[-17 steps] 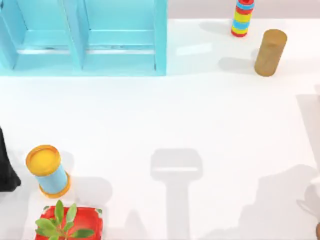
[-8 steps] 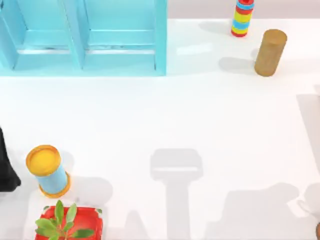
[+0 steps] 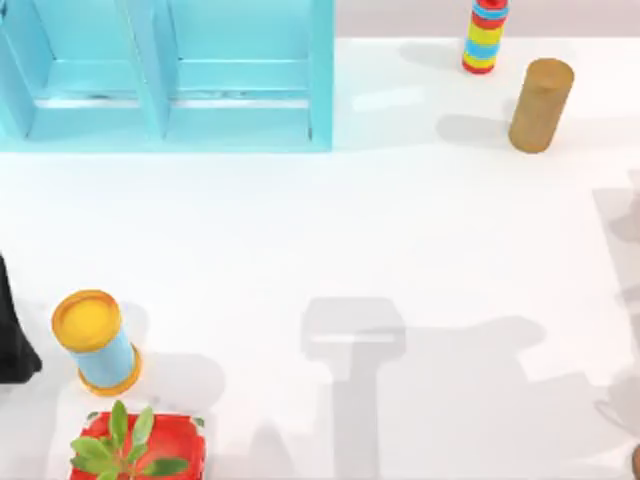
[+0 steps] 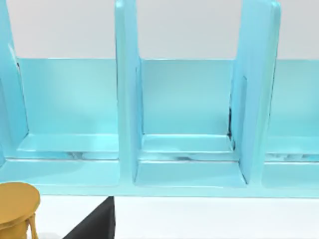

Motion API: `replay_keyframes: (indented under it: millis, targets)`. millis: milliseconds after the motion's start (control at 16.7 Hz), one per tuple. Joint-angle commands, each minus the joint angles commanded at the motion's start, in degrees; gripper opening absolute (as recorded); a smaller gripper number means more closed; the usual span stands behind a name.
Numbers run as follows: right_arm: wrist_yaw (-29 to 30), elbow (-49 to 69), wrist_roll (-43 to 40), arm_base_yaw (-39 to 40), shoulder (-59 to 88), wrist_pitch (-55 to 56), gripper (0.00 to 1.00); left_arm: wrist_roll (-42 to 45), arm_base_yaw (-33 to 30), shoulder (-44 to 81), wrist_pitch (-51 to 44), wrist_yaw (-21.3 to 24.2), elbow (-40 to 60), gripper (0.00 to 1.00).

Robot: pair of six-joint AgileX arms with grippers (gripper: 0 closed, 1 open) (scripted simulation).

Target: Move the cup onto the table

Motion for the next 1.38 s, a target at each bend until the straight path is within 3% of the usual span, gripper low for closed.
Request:
replay_keyframes:
  millis: [360, 720, 1020, 1380]
  targets:
    - [0.29, 9.91, 30.69, 18.04, 10.12, -0.33, 0.0, 0.0, 0.0, 0.0, 0.0, 0.0, 0.0, 1.0]
    - [-0.94, 15.83, 54.01, 35.92, 16.64, 1.49, 0.0, 0.0, 0.0, 0.0, 0.0, 0.0, 0.0, 1.0]
    - [-1.91, 16.87, 63.34, 44.34, 18.19, 3.45, 0.0, 0.0, 0.0, 0.0, 0.0, 0.0, 0.0, 1.0]
    - [-2.09, 16.7, 64.17, 44.89, 18.06, 3.63, 0.0, 0.0, 0.0, 0.0, 0.0, 0.0, 0.0, 1.0]
